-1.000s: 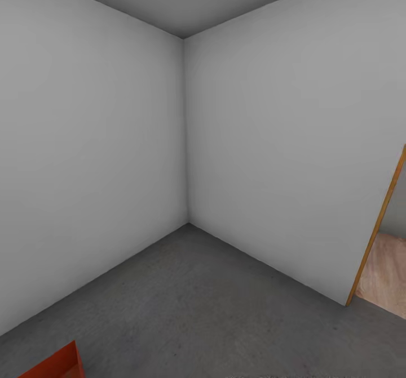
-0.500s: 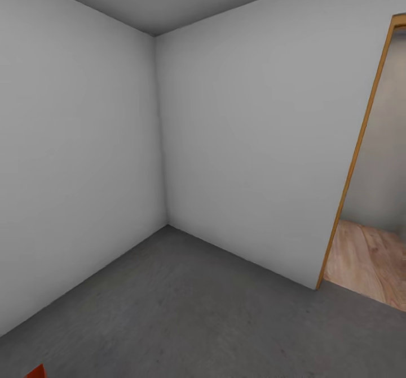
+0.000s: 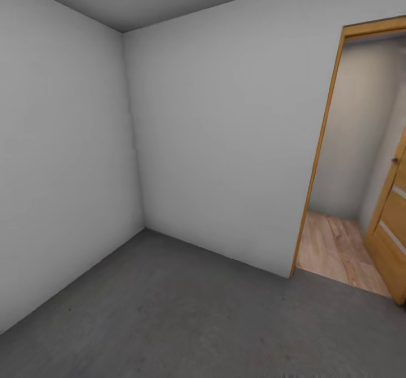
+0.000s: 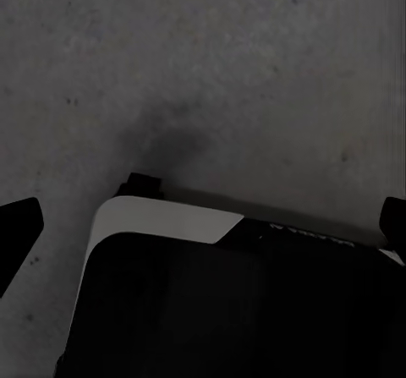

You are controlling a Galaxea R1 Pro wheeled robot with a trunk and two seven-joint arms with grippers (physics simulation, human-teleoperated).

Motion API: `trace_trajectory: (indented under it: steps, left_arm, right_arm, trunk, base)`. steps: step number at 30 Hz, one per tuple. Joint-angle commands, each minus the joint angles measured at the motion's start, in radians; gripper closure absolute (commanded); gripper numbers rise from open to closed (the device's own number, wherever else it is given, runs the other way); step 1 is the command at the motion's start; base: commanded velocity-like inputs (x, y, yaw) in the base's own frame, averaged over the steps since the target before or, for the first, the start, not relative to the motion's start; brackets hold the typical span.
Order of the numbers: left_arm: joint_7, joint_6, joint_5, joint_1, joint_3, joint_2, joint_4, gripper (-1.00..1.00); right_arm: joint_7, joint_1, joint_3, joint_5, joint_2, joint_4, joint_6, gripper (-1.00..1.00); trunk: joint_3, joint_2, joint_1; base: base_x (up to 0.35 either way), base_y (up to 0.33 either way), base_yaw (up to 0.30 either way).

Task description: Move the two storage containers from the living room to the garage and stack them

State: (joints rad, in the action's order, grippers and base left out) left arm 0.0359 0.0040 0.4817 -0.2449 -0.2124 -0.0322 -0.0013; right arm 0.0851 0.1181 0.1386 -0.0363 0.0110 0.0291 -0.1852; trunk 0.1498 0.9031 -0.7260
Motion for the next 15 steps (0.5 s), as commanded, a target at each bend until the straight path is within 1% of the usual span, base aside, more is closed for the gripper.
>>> trace_trajectory:
  steps: [1,3,6,15]
  left_arm:
    - [0.003,0.0,0.013,-0.001,-0.009,0.0,0.0,-1.0]
    - [0.003,0.0,0.022,-0.001,-0.009,0.0,0.0,-1.0]
    - [0.003,-0.001,0.027,-0.001,-0.009,0.001,0.0,-1.0]
    - [0.002,-0.001,0.029,-0.001,-0.01,0.001,0.0,-1.0]
  right_arm:
    - [0.003,0.002,0.008,-0.004,0.0,0.003,-0.005,-1.0]
    - [0.003,0.002,0.008,-0.004,0.0,0.003,-0.005,-1.0]
    - [0.002,0.002,0.008,-0.004,0.0,0.003,-0.005,-1.0]
    - [0.003,0.002,0.009,-0.004,0.0,0.003,-0.005,-1.0]
  trunk:
    - [0.001,0.001,0.0]
    - [0.001,0.001,0.0]
    - [0.001,0.001,0.0]
    - [0.001,0.001,0.0]
  base:
    - [0.0,0.0,-0.282]
    - [0.0,0.0,-0.282]
    - [0.0,0.0,-0.282]
    - [0.0,0.0,-0.282]
